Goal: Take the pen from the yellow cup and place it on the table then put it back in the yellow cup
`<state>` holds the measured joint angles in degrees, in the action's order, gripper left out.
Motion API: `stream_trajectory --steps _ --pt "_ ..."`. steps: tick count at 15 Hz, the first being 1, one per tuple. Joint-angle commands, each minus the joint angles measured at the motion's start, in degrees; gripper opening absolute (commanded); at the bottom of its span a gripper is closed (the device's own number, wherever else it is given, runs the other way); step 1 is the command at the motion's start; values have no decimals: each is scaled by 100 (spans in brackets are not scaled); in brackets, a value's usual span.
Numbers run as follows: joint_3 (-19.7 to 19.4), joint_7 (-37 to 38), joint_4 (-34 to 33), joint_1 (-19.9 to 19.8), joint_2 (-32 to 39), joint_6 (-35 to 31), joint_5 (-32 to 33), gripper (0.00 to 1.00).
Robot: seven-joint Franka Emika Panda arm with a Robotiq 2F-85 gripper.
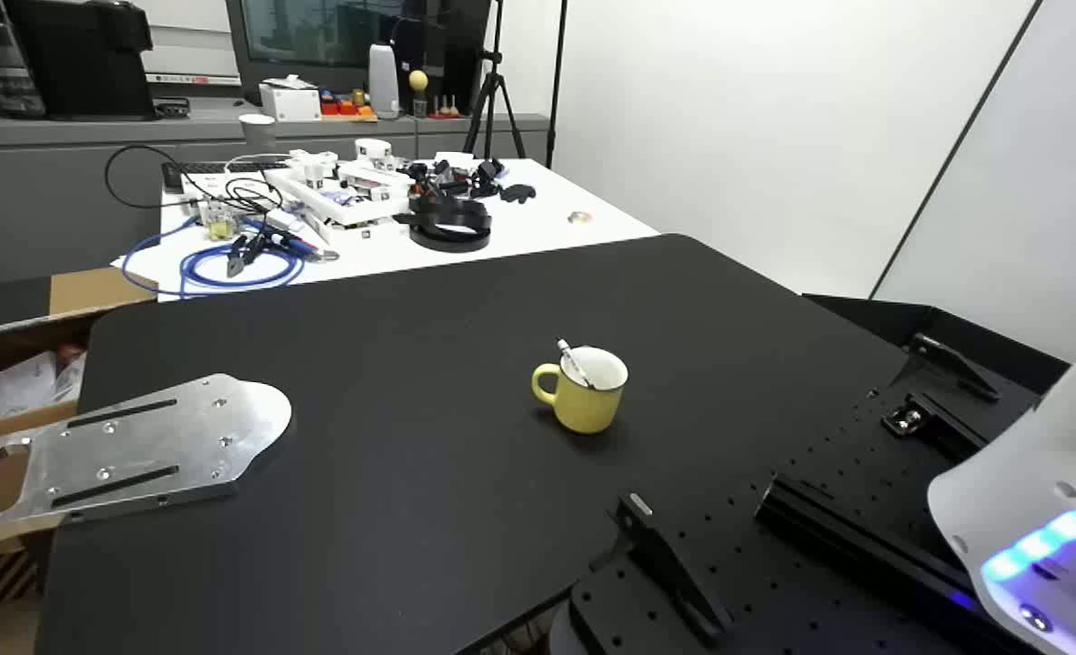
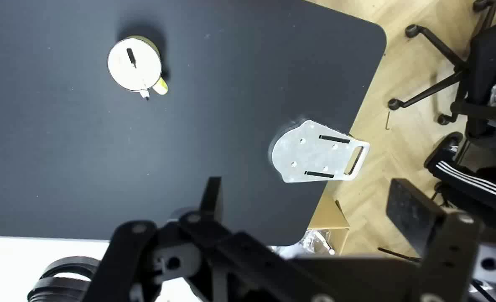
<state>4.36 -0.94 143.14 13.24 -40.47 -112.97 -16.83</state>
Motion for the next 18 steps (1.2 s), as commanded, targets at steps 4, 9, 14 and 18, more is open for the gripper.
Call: stream_trajectory --steps 4,9,14,18 --pt "55 -40 -19 -76 0 32 -41 100" --pt "55 -42 -19 -75 0 31 -40 100" --pt "55 -43 -19 -75 0 31 -40 100" --pt "30 -176 -90 -52 115 72 5 100"
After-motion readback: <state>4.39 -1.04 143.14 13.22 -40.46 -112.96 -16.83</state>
